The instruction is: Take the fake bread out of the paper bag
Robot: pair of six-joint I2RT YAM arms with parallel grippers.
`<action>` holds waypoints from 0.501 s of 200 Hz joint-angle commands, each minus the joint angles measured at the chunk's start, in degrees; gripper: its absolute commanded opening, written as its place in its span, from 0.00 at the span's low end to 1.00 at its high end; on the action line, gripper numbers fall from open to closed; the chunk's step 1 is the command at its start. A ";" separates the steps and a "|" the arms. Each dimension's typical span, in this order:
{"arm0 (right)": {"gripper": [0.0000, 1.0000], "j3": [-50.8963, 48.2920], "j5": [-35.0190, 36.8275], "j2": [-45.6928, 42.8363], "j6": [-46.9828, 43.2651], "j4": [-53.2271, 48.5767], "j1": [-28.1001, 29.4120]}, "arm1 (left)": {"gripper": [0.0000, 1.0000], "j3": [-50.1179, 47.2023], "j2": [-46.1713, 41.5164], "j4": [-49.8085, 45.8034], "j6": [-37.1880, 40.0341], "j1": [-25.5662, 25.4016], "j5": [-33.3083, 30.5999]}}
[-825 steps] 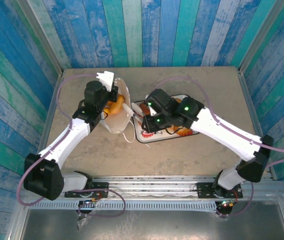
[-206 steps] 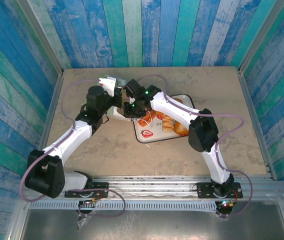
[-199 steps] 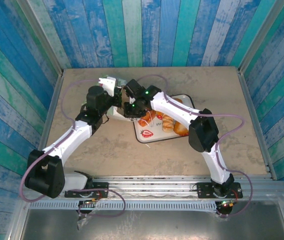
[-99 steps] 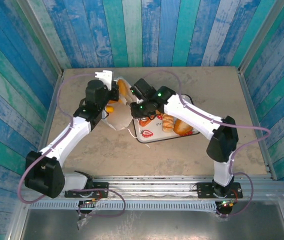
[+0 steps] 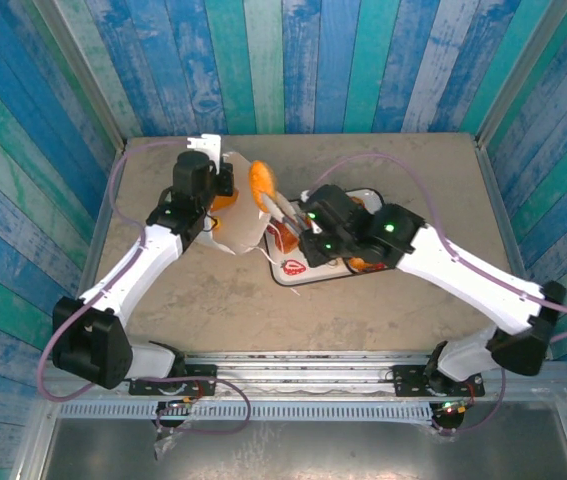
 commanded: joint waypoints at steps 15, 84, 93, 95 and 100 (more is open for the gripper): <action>0.13 -3.26 6.04 -7.18 -0.10 -4.49 0.15 | 0.00 1.95 1.87 -0.99 -0.65 1.64 -1.31; 0.13 -6.76 10.74 -2.24 2.55 -12.22 0.30 | 0.00 0.47 -0.74 0.05 -0.83 2.08 0.19; 0.13 -6.56 11.17 -0.64 3.16 -13.35 0.75 | 0.00 0.38 -0.97 0.06 -0.77 2.07 0.27; 0.13 -6.54 11.32 -0.33 3.31 -13.45 0.96 | 0.00 0.38 -1.00 0.06 -0.79 2.08 0.26; 0.13 -6.50 11.75 0.52 3.91 -14.07 1.47 | 0.00 0.29 -1.09 0.04 -0.82 2.07 0.21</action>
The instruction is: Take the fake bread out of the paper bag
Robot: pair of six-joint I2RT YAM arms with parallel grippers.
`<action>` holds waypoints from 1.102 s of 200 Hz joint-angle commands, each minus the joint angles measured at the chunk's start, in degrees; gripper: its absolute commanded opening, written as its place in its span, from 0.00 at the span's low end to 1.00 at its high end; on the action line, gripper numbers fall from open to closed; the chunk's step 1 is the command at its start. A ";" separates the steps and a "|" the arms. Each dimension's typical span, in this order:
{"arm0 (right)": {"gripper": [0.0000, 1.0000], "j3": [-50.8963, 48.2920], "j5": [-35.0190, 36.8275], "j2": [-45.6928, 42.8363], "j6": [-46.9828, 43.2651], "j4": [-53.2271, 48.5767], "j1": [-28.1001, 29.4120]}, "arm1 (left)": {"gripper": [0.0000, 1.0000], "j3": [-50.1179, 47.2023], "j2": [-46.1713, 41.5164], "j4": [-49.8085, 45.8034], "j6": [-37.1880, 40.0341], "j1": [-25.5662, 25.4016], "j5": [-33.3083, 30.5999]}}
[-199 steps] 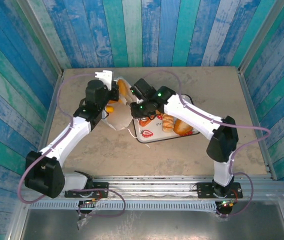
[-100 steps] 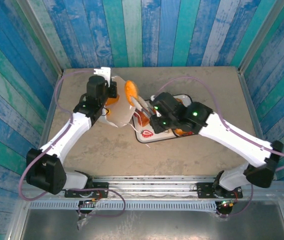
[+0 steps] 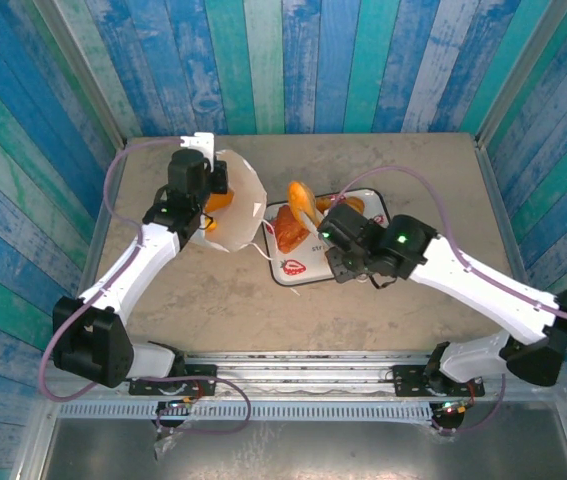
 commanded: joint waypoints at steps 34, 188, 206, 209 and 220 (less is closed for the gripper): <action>0.14 1.10 5.31 7.34 6.67 -8.52 4.13 | 0.00 -0.71 -1.98 1.00 -0.56 0.34 0.67; 0.22 6.56 5.41 19.70 13.45 -18.57 8.29 | 0.00 -2.49 -2.37 2.85 -0.47 0.60 1.76; 0.23 6.87 5.26 21.46 13.36 -18.55 8.39 | 0.00 -2.81 -2.28 3.01 -0.47 0.60 1.77; 0.23 6.95 5.18 21.87 13.33 -18.53 8.44 | 0.00 -2.83 -2.28 2.98 -0.47 0.60 1.78; 0.23 7.54 5.13 23.35 13.01 -19.04 8.60 | 0.00 -3.05 -2.30 3.07 -0.47 0.66 1.68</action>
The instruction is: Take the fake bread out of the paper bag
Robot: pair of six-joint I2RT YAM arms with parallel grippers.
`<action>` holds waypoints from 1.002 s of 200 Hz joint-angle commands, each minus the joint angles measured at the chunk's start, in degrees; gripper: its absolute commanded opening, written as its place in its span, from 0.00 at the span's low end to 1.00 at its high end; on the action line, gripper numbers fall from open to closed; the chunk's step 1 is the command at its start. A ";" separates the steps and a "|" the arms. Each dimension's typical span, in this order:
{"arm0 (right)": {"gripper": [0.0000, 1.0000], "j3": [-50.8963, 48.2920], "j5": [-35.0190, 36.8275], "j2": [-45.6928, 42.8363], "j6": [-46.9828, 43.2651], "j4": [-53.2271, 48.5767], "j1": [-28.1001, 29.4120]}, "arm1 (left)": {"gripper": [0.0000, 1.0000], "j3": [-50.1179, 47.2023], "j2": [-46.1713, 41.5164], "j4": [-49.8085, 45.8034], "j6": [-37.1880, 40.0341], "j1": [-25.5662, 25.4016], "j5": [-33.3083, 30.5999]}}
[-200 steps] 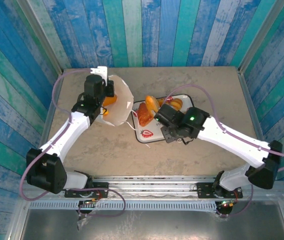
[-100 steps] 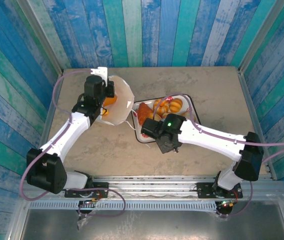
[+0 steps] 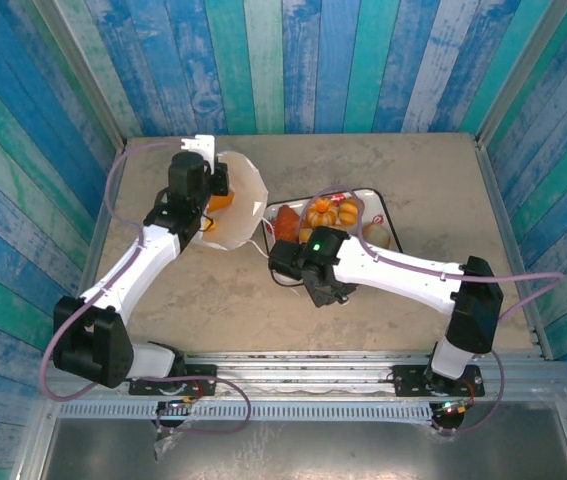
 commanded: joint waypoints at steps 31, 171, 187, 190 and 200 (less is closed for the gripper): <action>0.27 3.90 2.19 6.02 0.73 -4.84 1.73 | 0.00 -1.23 -2.22 0.58 -0.23 0.42 0.28; 0.42 6.29 -7.66 1.81 -6.13 1.04 3.05 | 0.00 -0.14 -1.75 0.75 -0.76 0.51 1.17; 0.42 6.18 -8.88 1.45 -6.53 2.03 3.06 | 0.00 -0.16 -1.80 0.67 -0.76 0.51 1.17; 0.42 6.18 -8.90 1.41 -6.47 2.02 3.01 | 0.00 -0.18 -1.84 0.67 -0.76 0.49 1.18; 0.42 6.27 -8.64 1.16 -6.51 1.93 3.06 | 0.00 -0.26 -1.78 0.58 -0.74 0.51 1.11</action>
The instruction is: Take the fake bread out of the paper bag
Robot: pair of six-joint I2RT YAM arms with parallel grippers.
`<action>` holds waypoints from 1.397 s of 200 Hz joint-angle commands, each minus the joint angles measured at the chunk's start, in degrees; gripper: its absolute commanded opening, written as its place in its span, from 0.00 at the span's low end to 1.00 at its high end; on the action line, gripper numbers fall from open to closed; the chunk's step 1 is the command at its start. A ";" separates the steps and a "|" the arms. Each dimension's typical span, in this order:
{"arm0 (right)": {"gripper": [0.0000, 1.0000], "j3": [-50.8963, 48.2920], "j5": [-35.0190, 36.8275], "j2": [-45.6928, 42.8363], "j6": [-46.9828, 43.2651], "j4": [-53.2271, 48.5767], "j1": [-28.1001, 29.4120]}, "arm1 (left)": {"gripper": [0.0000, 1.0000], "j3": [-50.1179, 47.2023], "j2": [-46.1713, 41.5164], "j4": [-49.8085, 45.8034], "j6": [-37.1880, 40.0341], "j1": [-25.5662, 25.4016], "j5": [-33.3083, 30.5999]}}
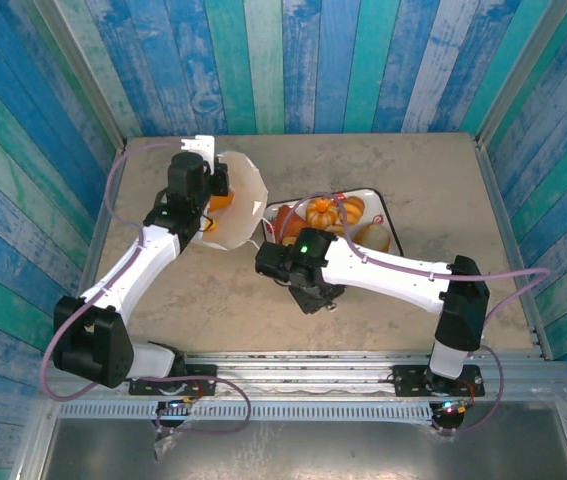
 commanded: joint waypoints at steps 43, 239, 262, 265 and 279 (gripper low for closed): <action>0.42 2.68 -0.44 -4.03 -1.25 1.85 0.65 | 0.00 -0.05 -1.94 0.31 -0.54 0.28 0.33; 0.39 -7.70 0.22 -12.28 -3.11 12.80 -11.97 | 0.00 -0.58 -2.98 -0.03 -0.63 0.29 0.40; 0.39 -8.14 0.92 -11.45 -3.05 12.43 -12.89 | 0.00 -0.47 -2.94 -0.05 -0.63 0.29 0.46; 0.39 -8.28 1.00 -11.43 -3.05 12.38 -13.11 | 0.00 -0.50 -2.92 -0.08 -0.63 0.29 0.51; 0.38 -9.29 1.25 -11.68 -2.92 12.43 -14.33 | 0.00 -0.54 -2.94 -0.04 -0.54 0.28 0.48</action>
